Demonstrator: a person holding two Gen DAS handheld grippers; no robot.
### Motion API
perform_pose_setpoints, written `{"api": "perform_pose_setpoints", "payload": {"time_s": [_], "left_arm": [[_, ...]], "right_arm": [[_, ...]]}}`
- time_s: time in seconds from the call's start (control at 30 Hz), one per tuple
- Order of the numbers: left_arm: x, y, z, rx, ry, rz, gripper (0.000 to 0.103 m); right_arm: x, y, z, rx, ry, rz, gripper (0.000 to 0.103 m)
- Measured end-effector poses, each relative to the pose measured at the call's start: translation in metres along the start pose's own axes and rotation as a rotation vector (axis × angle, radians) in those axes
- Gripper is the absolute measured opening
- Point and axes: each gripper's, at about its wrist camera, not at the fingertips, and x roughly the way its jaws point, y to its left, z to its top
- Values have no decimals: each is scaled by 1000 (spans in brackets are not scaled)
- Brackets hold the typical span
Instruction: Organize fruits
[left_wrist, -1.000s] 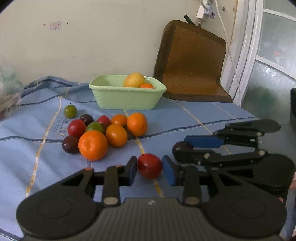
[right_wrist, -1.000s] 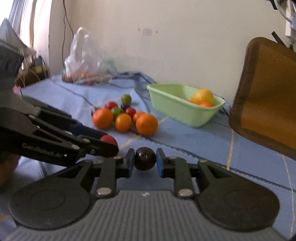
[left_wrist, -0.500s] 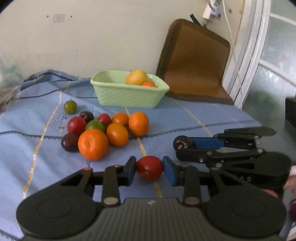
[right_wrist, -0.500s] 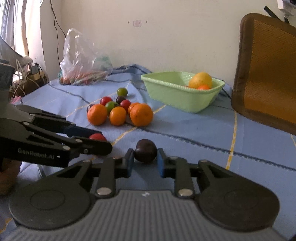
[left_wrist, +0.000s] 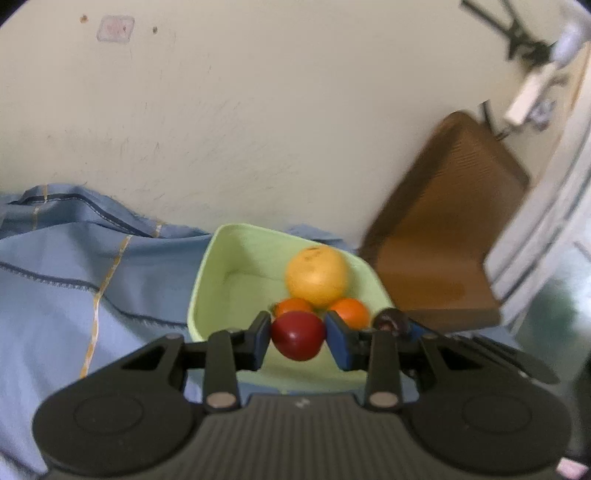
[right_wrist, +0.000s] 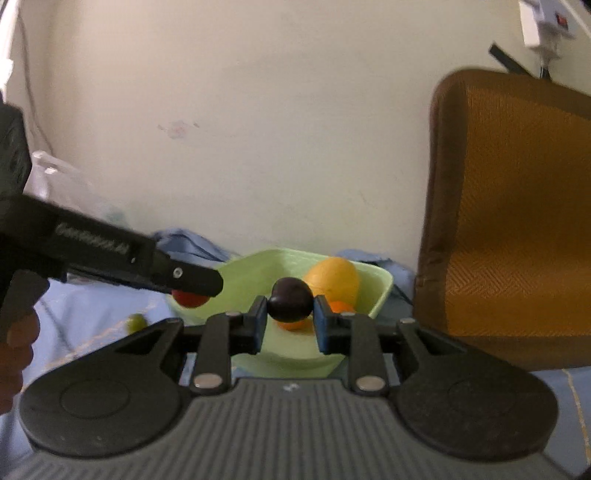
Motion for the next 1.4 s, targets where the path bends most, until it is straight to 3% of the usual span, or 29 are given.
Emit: {"api": "perform_pose_setpoints", "payload": {"time_s": [0.1,0.13,0.3,0.5,0.73,0.9,1.1,1.33,1.4], "left_arm": [[13,1,1,10,14,22,47],[13,0,0,15,13,25,49],[-3,2,-2,10,-8,21,50],[-83,25,-26,-55,-123,-5,50],[-140,48,-91,-76,-127,46,50],[-142,45,-117,-89,-93,12,52],[-123,40,-120,-121,-53,-42,58],[-110,32,-125,-92,-42,-12,57],[-109,28,-126,-71,-51,2,51]], "right_arm": [[5,-4,-5,13,4,-1,34],[5,-5,-6,10,-1,-6,43],[-1,-7,-6,36,-38,-3,45],[-22,-6,-3,66,-67,27,44],[-59,26,-16,55,-38,177,43],[-72,63,-37,-69,38,222,42],[-64,91,-51,-178,144,233,37],[-38,96,-50,-185,213,218,37],[-32,96,-51,-180,224,216,37]]}}
